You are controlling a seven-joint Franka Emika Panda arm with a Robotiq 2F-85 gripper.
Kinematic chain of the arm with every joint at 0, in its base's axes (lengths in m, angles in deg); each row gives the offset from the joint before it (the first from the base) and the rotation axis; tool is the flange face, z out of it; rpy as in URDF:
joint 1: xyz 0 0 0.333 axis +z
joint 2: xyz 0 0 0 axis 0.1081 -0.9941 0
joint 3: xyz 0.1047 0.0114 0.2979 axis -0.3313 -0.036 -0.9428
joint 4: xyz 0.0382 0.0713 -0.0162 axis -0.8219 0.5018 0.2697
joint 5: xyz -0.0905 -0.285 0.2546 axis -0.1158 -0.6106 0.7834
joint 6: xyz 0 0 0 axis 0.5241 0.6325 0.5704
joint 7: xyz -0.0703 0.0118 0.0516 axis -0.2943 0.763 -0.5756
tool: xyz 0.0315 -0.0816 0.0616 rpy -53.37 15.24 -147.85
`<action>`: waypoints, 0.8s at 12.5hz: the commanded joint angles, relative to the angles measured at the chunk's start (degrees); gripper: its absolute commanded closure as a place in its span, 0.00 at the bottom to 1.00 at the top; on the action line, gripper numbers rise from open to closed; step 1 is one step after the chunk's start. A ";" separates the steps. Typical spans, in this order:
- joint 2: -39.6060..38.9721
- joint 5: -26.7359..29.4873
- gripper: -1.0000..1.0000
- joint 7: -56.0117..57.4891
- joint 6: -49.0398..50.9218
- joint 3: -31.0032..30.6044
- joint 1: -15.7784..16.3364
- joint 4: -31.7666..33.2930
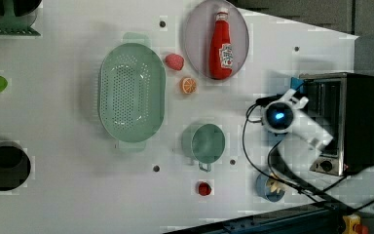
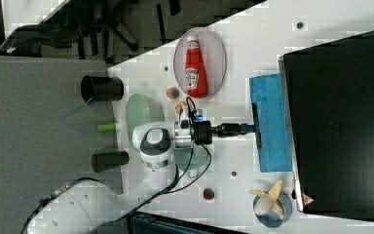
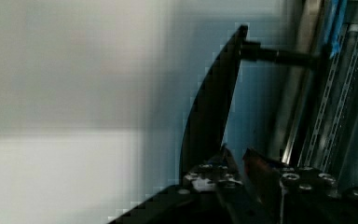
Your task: Flap open oven.
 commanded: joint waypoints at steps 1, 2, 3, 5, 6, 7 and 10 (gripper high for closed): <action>-3.29 -1.84 0.83 -11.73 1.46 0.35 1.68 -2.23; -4.77 -2.35 0.83 -11.73 1.46 0.26 2.18 -3.14; -6.06 -2.40 0.83 -11.73 1.46 0.23 2.72 -3.86; -7.10 -2.41 0.83 -11.74 2.53 0.33 3.54 -4.83; -7.07 -2.40 0.83 -11.74 2.77 0.32 3.75 -4.92; -6.90 -2.40 0.83 -11.74 2.76 0.29 4.05 -5.20; -3.32 -0.83 0.83 -13.03 2.61 0.05 5.13 -6.65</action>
